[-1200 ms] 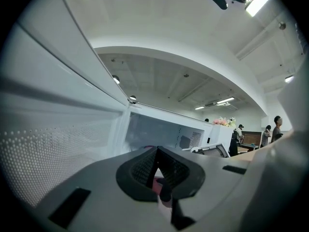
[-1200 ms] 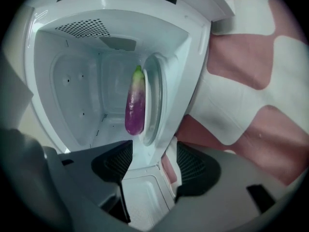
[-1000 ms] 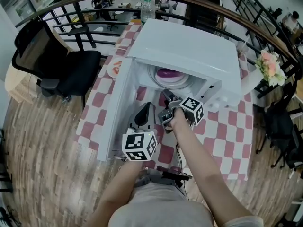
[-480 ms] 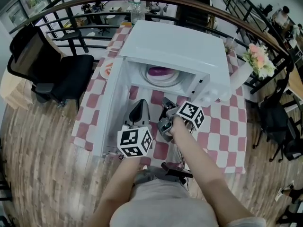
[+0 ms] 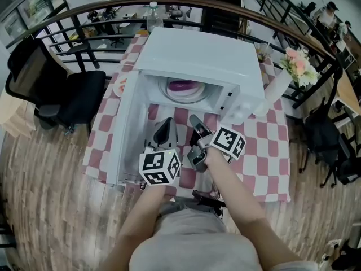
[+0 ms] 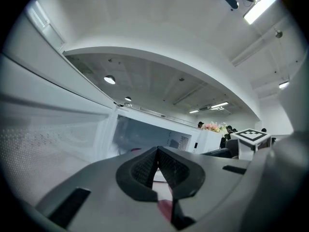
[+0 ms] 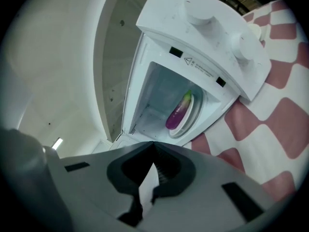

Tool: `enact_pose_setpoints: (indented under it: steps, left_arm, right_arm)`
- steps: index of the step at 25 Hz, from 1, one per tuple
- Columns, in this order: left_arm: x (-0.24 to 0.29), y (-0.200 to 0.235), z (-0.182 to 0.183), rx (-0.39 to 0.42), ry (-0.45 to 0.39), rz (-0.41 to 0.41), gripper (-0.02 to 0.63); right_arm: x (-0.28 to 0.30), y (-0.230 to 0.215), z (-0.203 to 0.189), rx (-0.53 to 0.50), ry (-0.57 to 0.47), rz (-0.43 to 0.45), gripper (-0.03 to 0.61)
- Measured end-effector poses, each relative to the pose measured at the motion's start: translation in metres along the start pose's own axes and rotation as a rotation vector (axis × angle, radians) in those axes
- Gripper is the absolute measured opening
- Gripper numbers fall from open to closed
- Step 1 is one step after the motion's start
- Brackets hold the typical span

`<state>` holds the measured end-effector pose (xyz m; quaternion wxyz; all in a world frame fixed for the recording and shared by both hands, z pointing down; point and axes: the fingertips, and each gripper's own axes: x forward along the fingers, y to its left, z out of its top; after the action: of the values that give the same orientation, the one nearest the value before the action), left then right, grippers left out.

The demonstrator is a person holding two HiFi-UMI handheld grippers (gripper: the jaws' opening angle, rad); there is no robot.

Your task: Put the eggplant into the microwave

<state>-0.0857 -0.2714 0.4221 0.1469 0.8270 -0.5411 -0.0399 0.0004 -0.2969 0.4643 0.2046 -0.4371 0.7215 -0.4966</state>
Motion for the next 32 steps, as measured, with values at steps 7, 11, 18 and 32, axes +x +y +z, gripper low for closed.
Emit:
enact_pose_setpoints:
  steps: [7, 11, 18, 32]
  left_arm:
    - [-0.003, -0.010, 0.000, 0.025, 0.006, -0.030, 0.003]
    - [-0.003, -0.019, 0.001, 0.039, 0.005, -0.050, 0.003]
    - [-0.002, -0.034, 0.000, 0.061, 0.003, -0.079, 0.003]
    - [-0.001, -0.068, 0.002, 0.222, -0.020, -0.169, 0.003]
  right_arm:
    - [-0.020, 0.020, 0.004, -0.213, -0.047, 0.025, 0.023]
    - [-0.031, 0.034, 0.006, -0.438, -0.084, 0.012, 0.023]
    - [-0.049, 0.056, 0.007, -0.774, -0.186, -0.001, 0.023]
    - [-0.065, 0.068, 0.010, -1.019, -0.246, 0.003, 0.023]
